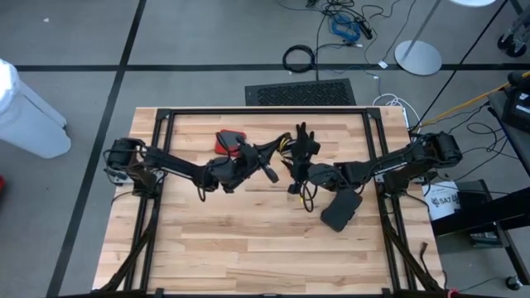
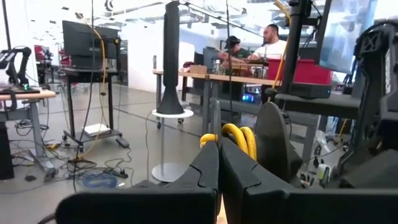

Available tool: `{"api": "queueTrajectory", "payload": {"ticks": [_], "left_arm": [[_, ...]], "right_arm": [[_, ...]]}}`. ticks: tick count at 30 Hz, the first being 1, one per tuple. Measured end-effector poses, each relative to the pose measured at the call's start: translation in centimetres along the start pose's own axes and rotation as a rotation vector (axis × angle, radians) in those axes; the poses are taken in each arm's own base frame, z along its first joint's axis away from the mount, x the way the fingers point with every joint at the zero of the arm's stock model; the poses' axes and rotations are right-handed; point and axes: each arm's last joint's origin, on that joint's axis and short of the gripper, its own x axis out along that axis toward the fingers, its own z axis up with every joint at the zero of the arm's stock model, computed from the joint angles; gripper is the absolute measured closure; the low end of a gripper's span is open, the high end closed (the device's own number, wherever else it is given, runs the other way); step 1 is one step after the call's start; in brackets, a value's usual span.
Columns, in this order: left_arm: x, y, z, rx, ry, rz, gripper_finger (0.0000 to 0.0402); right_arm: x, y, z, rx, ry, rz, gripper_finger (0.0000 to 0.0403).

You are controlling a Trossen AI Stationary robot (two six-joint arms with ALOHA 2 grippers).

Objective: Coil cords
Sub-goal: Coil the yellow wire onto spool

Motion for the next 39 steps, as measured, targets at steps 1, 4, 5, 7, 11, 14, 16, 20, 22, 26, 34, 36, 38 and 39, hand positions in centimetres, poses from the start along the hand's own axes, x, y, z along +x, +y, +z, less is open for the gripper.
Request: {"api": "queueTrajectory", "payload": {"ticks": [1, 4, 5, 7, 11, 14, 16, 20, 22, 26, 34, 36, 38, 39], "left_arm": [[-0.1, 0.0, 0.4, 0.01, -0.003, -0.002, 0.0401], [-0.6, 0.1, 1.6, 0.017, -0.017, -0.007, 0.0401], [-0.7, 0.1, 1.9, 0.017, -0.018, -0.009, 0.0401], [-0.9, 0.1, 2.2, 0.02, -0.014, -0.015, 0.0401], [-1.2, -0.2, 2.3, 0.017, -0.012, -0.028, 0.0401], [-1.2, -0.3, 2.3, 0.019, -0.006, -0.032, 0.0401], [-1.3, -0.3, 2.3, 0.019, -0.003, -0.036, 0.0401], [-1.3, -0.5, 2.3, 0.013, -0.009, -0.062, 0.0401], [-1.4, -0.5, 2.3, 0.012, -0.009, -0.066, 0.0401], [-1.7, -0.9, 2.4, 0.01, -0.01, -0.087, 0.0401], [-2.4, -1.7, 2.1, 0.057, 0.015, -0.122, 0.0401], [-2.7, -1.8, 2.1, 0.086, 0.041, -0.135, 0.0401], [-3.0, -1.9, 2.3, 0.099, 0.061, -0.148, 0.0401], [-3.2, -1.9, 2.5, 0.109, 0.072, -0.156, 0.0401]], "right_arm": [[0.0, 0.0, -0.1, 0.002, 0.002, 0.008, 0.0355], [0.0, 0.2, -0.7, 0.017, -0.004, 0.021, 0.0355], [-0.1, 0.2, -1.0, 0.024, -0.009, 0.021, 0.0355], [-0.1, 0.3, -1.4, 0.045, -0.036, 0.035, 0.0355], [-0.2, 0.2, -2.2, 0.098, -0.086, 0.053, 0.0355], [-0.2, 0.1, -2.8, 0.106, -0.091, 0.049, 0.0355], [-0.1, 0.0, -3.0, 0.111, -0.095, 0.067, 0.0355], [0.0, -0.1, -3.4, 0.119, -0.087, 0.082, 0.0355], [0.0, -0.2, -3.4, 0.117, -0.087, 0.077, 0.0355], [0.2, -0.3, -3.4, 0.108, -0.084, 0.073, 0.0355], [0.4, -0.5, -4.0, 0.08, -0.045, 0.115, 0.0358], [0.5, -0.4, -4.2, 0.064, -0.021, 0.12, 0.0369], [0.5, -0.4, -4.4, 0.052, -0.002, 0.123, 0.0389], [0.5, -0.3, -4.5, 0.048, 0.001, 0.127, 0.0395]]}}
